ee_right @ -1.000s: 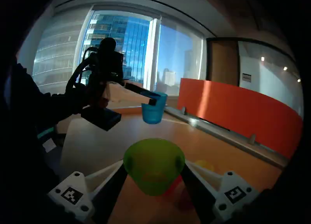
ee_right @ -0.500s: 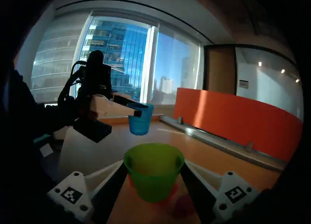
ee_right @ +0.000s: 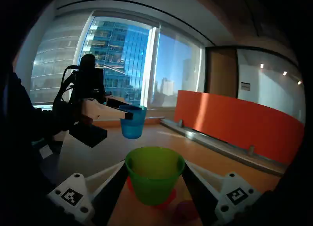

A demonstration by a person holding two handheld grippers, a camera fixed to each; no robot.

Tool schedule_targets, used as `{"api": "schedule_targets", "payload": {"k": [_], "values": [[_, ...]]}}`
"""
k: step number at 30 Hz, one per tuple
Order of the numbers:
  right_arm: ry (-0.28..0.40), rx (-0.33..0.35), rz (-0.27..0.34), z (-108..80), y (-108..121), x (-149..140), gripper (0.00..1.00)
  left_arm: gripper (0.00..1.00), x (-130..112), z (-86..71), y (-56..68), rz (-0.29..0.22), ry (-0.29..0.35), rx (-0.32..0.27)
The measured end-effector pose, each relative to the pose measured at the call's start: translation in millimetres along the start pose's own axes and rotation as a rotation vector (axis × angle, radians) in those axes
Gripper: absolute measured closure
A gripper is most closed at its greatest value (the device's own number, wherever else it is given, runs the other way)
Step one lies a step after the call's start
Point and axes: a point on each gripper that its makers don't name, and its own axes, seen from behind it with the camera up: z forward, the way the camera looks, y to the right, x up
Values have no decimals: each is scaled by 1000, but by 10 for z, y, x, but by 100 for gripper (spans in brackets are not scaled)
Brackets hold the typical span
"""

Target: Pour water

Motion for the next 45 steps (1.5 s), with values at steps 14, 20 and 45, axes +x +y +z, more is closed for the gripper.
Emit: {"api": "schedule_targets", "payload": {"k": [14, 20, 45], "values": [[4, 17, 5, 118, -40, 19, 9, 11, 126, -114, 47, 52, 50, 6], [9, 35, 4, 175, -102, 48, 9, 12, 222, -172, 33, 104, 64, 16], [33, 121, 14, 427, -418, 75, 9, 11, 494, -82, 267, 452, 28, 18]]}}
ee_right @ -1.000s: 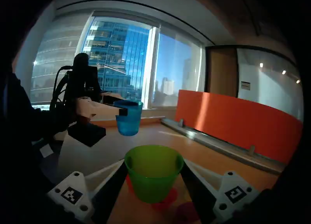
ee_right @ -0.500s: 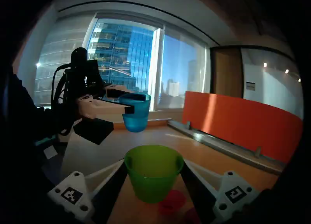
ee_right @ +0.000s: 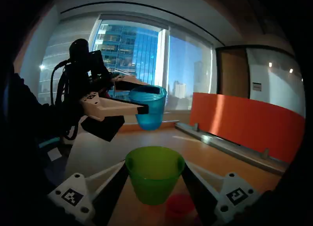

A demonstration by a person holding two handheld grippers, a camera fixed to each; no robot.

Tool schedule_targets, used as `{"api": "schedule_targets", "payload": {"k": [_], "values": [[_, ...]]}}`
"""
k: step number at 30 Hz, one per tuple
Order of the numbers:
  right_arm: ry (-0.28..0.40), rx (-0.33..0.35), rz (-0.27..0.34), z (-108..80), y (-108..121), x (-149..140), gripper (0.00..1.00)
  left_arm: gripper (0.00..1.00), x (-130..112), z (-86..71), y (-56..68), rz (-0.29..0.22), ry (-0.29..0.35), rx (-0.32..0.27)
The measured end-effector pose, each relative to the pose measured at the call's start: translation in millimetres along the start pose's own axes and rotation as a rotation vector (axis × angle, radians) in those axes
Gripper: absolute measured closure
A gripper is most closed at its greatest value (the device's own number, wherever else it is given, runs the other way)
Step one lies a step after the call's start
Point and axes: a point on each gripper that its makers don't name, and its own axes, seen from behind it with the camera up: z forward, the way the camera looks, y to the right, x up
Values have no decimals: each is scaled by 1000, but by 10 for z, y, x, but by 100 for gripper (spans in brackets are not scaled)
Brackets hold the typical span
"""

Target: Pour water

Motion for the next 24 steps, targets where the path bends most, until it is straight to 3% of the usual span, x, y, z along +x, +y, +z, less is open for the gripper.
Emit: {"api": "schedule_targets", "payload": {"k": [9, 24], "values": [[12, 24, 1, 86, -87, 25, 9, 11, 119, 68, 106, 117, -12, -21], [19, 49, 1, 171, -176, 32, 9, 12, 284, 171, 157, 283, -35, -32]]}}
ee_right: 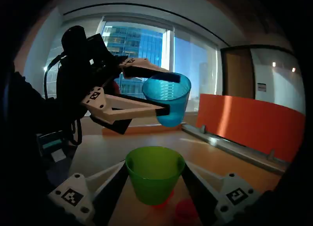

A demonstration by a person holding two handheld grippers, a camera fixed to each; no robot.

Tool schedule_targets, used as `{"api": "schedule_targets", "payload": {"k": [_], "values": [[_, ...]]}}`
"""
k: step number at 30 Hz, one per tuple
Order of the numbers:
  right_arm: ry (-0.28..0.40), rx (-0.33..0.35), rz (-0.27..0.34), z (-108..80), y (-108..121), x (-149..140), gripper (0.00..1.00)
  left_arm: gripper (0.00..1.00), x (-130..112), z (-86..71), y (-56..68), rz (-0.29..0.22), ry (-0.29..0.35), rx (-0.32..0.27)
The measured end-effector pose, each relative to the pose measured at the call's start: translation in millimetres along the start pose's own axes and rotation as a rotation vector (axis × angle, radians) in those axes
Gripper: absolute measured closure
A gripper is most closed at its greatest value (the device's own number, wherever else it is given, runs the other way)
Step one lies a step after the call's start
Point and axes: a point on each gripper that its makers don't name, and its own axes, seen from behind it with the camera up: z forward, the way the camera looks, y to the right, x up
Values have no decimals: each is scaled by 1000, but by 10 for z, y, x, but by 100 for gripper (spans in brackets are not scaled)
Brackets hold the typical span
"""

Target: Pour water

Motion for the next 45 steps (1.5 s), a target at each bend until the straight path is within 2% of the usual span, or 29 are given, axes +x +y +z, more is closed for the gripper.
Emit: {"api": "schedule_targets", "payload": {"k": [5, 23, 35, 45], "values": [[9, -2, 1, 8, 16, 42, 9, 12, 32, 35, 2, 68, -4, 3], [19, -4, -6, -31, 48, 93, 9, 11, 120, 172, 28, 262, -13, 22], [13, -4, -12, -36, 66, 82, 9, 11, 200, 195, 25, 340, -2, 38], [7, -4, -24, -64, 62, 80, 9, 11, 203, 184, 15, 369, 7, 43]]}}
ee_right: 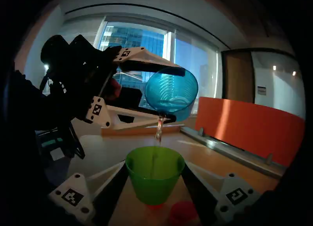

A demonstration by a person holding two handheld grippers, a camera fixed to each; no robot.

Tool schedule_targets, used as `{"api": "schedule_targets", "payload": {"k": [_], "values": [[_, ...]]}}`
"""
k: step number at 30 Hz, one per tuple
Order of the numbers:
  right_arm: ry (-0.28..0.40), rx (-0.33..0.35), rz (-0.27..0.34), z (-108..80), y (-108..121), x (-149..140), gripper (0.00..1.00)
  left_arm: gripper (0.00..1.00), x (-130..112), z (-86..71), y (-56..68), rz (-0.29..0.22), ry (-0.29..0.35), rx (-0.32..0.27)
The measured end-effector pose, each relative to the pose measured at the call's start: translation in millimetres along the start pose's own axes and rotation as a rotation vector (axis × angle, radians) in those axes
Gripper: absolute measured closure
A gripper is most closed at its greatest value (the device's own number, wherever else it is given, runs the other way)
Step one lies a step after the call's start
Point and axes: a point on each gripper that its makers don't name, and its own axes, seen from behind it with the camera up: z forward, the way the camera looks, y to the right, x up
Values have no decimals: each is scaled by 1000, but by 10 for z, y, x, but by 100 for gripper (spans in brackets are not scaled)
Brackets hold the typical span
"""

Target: Pour water

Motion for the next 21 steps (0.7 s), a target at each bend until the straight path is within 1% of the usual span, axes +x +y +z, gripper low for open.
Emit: {"api": "schedule_targets", "payload": {"k": [6, 15, 21], "values": [[-1, -1, -7, -6, -8, 16, 9, 11, 14, -23, 5, 36, 4, -2], [-2, 2, -15, 3, -42, 49, 10, 11, 19, -70, -38, 86, 2, 10], [-2, 0, -17, 5, -45, 59, 10, 11, 37, -83, -47, 109, 4, 15]]}}
